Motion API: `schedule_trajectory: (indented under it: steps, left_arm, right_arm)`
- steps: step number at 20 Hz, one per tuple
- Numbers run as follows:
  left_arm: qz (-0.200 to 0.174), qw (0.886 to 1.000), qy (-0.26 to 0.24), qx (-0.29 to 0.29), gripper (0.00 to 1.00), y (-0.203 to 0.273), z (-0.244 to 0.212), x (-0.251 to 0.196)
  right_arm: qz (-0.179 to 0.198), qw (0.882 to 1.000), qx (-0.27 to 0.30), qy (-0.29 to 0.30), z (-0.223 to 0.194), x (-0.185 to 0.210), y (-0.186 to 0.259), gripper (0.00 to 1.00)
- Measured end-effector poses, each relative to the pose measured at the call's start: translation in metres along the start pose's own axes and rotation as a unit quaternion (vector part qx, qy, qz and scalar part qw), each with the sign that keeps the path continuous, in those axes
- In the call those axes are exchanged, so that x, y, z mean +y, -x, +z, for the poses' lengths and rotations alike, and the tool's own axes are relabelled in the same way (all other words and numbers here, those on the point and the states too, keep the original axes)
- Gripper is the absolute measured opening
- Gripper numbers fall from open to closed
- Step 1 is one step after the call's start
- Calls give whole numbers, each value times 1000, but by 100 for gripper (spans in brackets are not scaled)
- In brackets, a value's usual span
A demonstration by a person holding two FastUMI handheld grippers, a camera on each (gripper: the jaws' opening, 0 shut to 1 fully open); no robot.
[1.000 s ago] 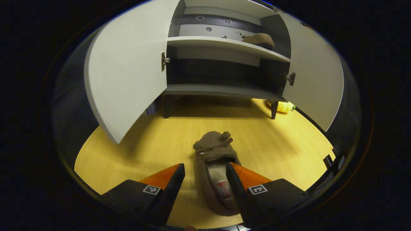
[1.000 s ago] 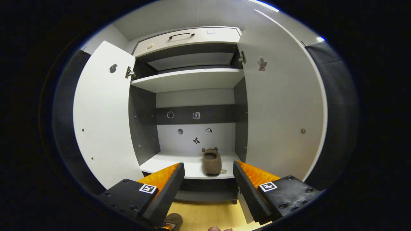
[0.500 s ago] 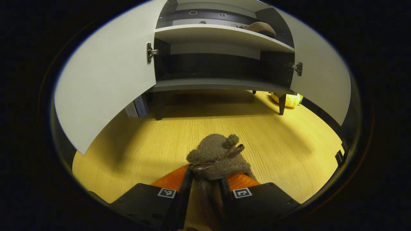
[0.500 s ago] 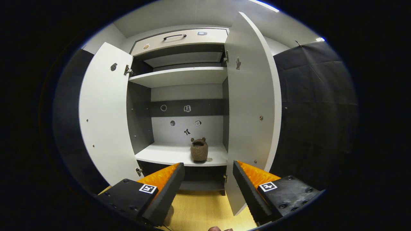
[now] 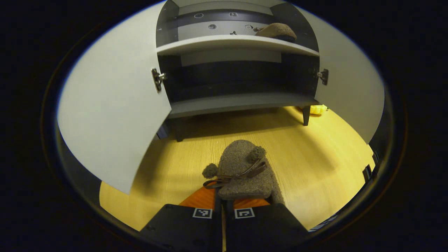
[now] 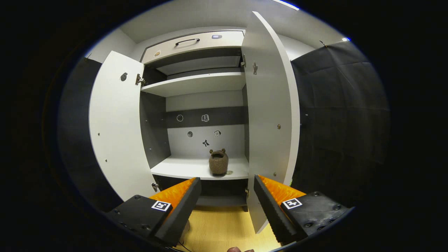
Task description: Grab one shoe with the right hand and put it into the shoe cabinet, grab the other shoe with the left hand and put it into the shoe cabinet; then close the right door with the right hand and the left door with the left hand.
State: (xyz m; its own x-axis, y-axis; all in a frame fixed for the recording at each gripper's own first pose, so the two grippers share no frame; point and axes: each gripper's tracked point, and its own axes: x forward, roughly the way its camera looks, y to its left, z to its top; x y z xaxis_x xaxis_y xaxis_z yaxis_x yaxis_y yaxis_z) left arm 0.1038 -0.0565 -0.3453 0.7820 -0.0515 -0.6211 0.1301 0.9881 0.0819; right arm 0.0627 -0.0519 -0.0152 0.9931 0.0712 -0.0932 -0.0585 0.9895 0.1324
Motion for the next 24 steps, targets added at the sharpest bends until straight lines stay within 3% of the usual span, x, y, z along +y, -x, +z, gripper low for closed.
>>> schedule_trajectory:
  steps: [3,5,12,16,24]
  left_arm:
    - [14,1000,8,-16,9,39,50,2]
    - [4,999,30,-34,9,62,89,-1]
    - [24,992,53,-108,9,107,231,27]
    - [47,990,27,-131,9,96,281,44]
    - [46,985,38,-160,8,46,369,55]
  right_arm:
    - [3,1000,-3,1,0,-2,-1,99]
    - [7,1000,-2,6,-2,-1,0,99]
    - [13,1000,1,25,-18,-2,3,99]
    - [13,1000,7,26,-25,-2,-1,99]
    - [2,1000,13,21,-30,-10,-12,99]
